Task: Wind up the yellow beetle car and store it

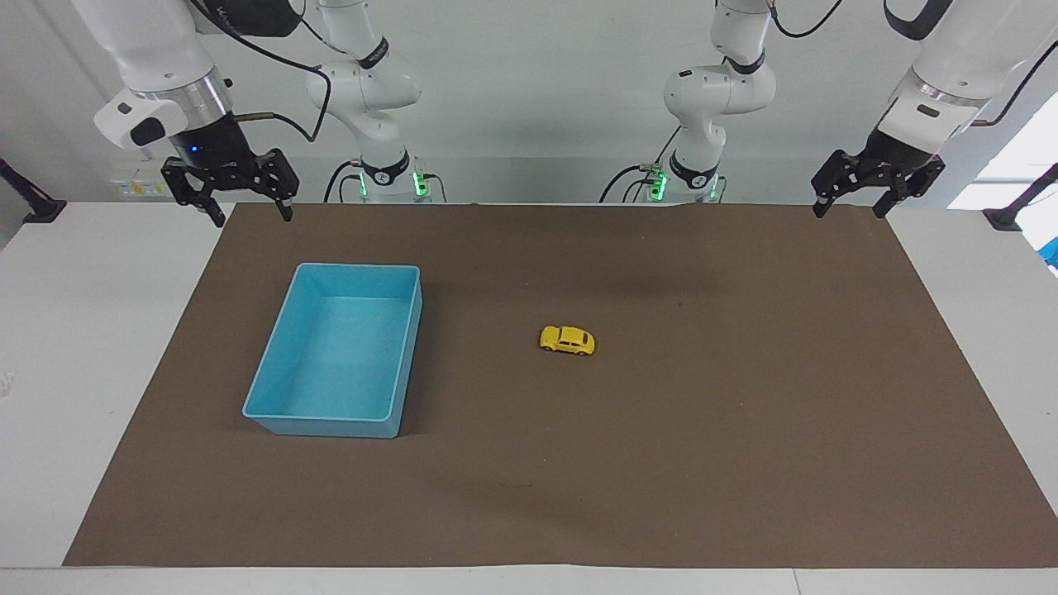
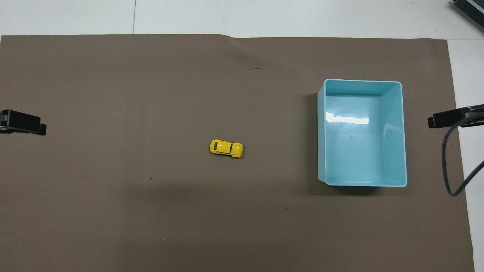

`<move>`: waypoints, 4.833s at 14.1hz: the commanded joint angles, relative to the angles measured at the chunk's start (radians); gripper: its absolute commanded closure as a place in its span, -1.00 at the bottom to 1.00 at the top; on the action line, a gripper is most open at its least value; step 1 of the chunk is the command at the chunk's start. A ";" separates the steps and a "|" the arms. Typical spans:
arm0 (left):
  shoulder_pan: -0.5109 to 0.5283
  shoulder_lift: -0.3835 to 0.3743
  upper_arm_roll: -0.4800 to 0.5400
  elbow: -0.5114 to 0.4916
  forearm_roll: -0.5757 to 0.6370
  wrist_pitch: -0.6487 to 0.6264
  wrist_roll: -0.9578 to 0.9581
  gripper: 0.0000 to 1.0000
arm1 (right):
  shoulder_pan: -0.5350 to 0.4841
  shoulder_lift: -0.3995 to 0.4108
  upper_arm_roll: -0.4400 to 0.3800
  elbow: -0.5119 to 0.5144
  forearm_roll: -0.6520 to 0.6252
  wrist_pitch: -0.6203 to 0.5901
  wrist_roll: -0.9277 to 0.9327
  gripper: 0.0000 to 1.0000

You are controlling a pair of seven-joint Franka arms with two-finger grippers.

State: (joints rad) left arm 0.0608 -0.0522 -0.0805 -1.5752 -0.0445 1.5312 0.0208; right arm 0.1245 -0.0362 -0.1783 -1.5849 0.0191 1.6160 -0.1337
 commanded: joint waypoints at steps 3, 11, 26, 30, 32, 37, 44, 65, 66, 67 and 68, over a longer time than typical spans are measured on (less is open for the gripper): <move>-0.002 -0.011 -0.007 -0.020 0.000 0.033 0.004 -1.00 | 0.000 0.007 -0.003 0.014 -0.007 -0.007 0.025 -1.00; -0.045 0.066 -0.012 -0.043 -0.001 0.197 -0.090 -1.00 | 0.000 0.006 0.002 0.013 -0.002 -0.008 0.022 -1.00; -0.261 0.126 -0.010 -0.160 -0.066 0.380 -1.467 -1.00 | 0.000 0.006 0.000 0.011 -0.002 -0.008 0.022 -1.00; -0.378 0.175 -0.008 -0.167 -0.061 0.402 -1.846 -1.00 | 0.000 0.006 0.000 0.011 -0.002 -0.008 0.022 -1.00; -0.455 0.239 -0.007 -0.161 -0.023 0.420 -1.973 -1.00 | 0.000 0.006 0.002 0.013 -0.002 -0.008 0.022 -1.00; -0.559 0.342 -0.007 -0.166 0.008 0.552 -2.142 -1.00 | 0.000 0.006 0.002 0.013 -0.002 -0.008 0.022 -1.00; -0.647 0.468 -0.008 -0.166 0.066 0.630 -2.136 -1.00 | 0.000 0.006 0.002 0.011 -0.002 -0.008 0.022 -1.00; -0.615 0.480 -0.007 -0.227 0.068 0.704 -2.156 1.00 | 0.000 0.006 0.002 0.013 -0.002 -0.008 0.022 -1.00; -0.611 0.480 -0.007 -0.229 0.068 0.707 -2.187 1.00 | 0.000 0.006 0.002 0.013 -0.002 -0.008 0.022 -1.00; -0.610 0.480 -0.005 -0.230 0.068 0.707 -2.204 1.00 | 0.000 0.006 0.002 0.013 -0.002 -0.008 0.022 -1.00; -0.604 0.480 -0.005 -0.230 0.068 0.707 -2.214 1.00 | 0.000 0.006 0.002 0.013 -0.002 -0.008 0.022 -1.00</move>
State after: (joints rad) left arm -0.5586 0.4437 -0.0870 -1.7689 0.0107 2.2078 -2.1578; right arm 0.1250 -0.0362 -0.1795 -1.5849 0.0192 1.6160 -0.1336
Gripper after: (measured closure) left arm 0.551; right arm 0.000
